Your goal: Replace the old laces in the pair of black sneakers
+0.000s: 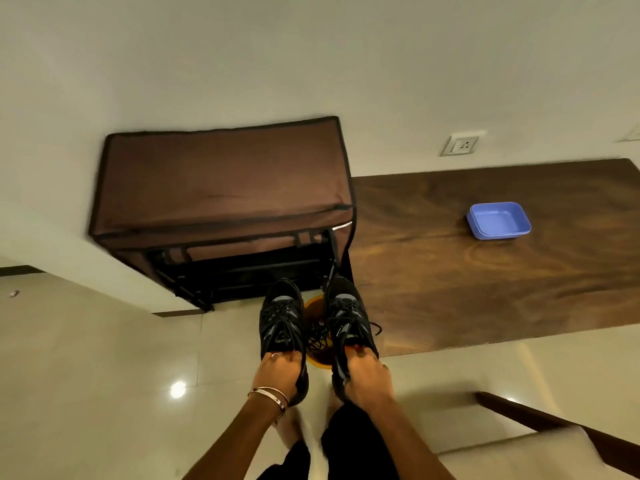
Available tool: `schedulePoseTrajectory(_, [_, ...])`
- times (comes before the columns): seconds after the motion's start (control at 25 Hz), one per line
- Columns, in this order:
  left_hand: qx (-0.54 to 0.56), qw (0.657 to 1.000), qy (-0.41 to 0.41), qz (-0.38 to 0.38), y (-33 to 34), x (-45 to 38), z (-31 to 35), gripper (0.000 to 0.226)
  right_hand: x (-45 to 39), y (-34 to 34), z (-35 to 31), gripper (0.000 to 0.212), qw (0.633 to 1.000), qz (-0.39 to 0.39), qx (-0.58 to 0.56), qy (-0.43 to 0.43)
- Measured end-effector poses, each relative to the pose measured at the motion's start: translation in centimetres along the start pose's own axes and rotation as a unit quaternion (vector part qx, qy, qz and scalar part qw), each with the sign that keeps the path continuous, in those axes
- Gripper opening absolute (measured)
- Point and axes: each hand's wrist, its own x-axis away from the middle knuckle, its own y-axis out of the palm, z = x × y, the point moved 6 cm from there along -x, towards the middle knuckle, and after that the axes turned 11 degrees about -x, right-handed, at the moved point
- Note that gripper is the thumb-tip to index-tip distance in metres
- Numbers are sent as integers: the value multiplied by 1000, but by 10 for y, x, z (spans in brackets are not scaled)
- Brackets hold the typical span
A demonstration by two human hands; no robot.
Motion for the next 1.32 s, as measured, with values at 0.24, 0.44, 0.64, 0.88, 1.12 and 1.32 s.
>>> schedulePoseTrajectory(0.24, [33,997,-74,-2,39,-53,-51,63,-73,37,-56,62,996,-13,44,-78])
schedulePoseTrajectory(0.44, [61,992,-111,13,65,-156,-88,64,-182,50,-74,63,992,33,59,-106])
schedulePoseTrajectory(0.64, [36,988,-128,81,75,-247,-116,61,-281,44,-90,64,986,93,63,-120])
schedulePoseTrajectory(0.88, [3,979,-158,127,71,-334,-152,50,-363,25,-111,44,980,132,92,-119])
schedulePoseTrajectory(1.12, [27,975,-160,149,77,-353,-166,64,-392,20,-111,30,979,138,84,-122])
schedulePoseTrajectory(1.32, [-6,964,-183,193,78,-343,-165,65,-390,26,-110,40,981,121,104,-114])
